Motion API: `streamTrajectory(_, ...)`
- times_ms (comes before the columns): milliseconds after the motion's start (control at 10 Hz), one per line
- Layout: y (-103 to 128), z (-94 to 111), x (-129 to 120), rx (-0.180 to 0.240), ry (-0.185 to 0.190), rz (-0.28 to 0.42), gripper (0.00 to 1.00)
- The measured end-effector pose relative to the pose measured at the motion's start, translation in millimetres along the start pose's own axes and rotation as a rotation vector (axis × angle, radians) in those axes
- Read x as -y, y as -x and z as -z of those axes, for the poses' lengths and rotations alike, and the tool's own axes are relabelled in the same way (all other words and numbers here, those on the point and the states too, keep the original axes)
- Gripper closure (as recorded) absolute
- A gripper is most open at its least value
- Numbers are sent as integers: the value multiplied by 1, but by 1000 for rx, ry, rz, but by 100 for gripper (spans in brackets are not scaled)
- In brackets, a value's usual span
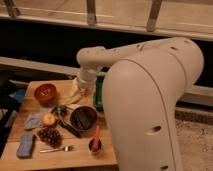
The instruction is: Place brush in red bowl
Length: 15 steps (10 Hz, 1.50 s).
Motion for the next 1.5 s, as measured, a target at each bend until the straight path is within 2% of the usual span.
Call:
streamTrajectory(100, 5, -4, -11, -1, 23, 26, 20)
streamTrajectory(600, 5, -5, -12, -5, 29, 31, 20)
streamTrajectory(800, 7, -21, -24, -17, 61, 70, 20)
streamTrajectory(1100, 22, -58, -70, -38, 118, 169, 20)
streamTrajectory(1300, 22, -83, -100, -72, 144, 235, 20)
streamTrajectory(1500, 11, -95, -114, -99, 167, 269, 20)
